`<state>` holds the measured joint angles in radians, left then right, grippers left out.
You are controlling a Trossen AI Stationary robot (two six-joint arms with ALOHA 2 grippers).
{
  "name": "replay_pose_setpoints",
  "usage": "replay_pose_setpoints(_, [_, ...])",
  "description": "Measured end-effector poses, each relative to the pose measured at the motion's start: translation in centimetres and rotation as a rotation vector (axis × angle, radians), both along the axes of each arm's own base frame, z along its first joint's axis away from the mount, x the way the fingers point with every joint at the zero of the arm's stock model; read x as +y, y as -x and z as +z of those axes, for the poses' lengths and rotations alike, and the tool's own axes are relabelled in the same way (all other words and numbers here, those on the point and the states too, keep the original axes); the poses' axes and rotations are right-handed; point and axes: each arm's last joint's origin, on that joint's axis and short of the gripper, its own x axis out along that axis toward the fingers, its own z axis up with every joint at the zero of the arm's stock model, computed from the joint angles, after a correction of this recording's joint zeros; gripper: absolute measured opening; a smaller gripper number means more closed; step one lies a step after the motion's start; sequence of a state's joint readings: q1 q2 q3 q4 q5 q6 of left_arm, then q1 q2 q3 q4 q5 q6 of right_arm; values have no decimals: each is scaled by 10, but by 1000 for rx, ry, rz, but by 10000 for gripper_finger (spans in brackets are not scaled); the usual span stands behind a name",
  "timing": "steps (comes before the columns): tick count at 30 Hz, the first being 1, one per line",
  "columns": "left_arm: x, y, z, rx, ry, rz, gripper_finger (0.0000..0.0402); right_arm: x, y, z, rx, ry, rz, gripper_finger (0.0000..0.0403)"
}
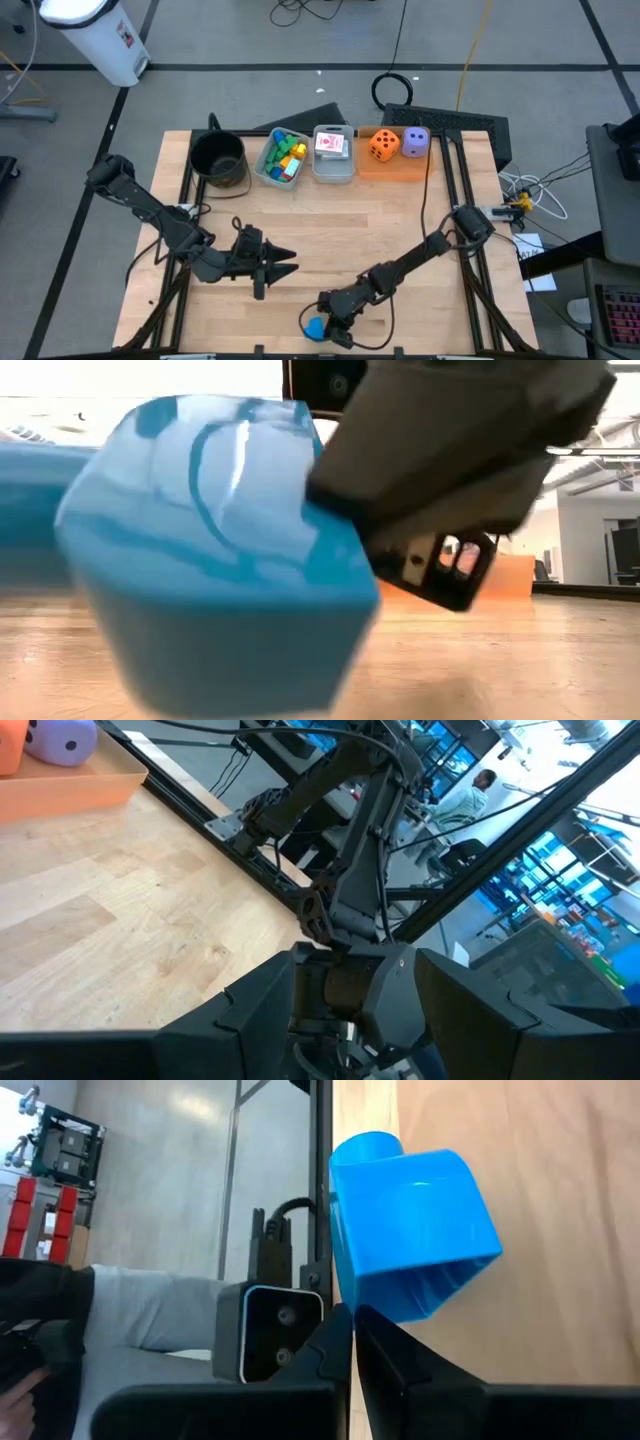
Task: Pick & Place Toys
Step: Put the blue game piece into the left gray bin
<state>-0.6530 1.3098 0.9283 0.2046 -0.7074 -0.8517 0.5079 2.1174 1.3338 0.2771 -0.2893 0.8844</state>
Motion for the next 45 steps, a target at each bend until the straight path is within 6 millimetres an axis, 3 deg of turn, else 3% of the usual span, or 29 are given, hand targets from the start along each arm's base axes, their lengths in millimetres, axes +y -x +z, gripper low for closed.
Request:
replay_pose_setpoints(9, [0,0,0,0,-1,-1,214,-15,-4,30,-91,-1,-18,0])
replay_pose_setpoints(20, [6,1,6,-15,-47,3,214,-43,2,93,-265,103,-119,0])
replay_pose_setpoints(33, [48,31,54,-145,-210,62,214,-94,16,157,-428,273,-383,0])
replay_pose_setpoints(45, [72,27,59,-136,-308,157,214,-133,25,192,-538,394,-558,0])
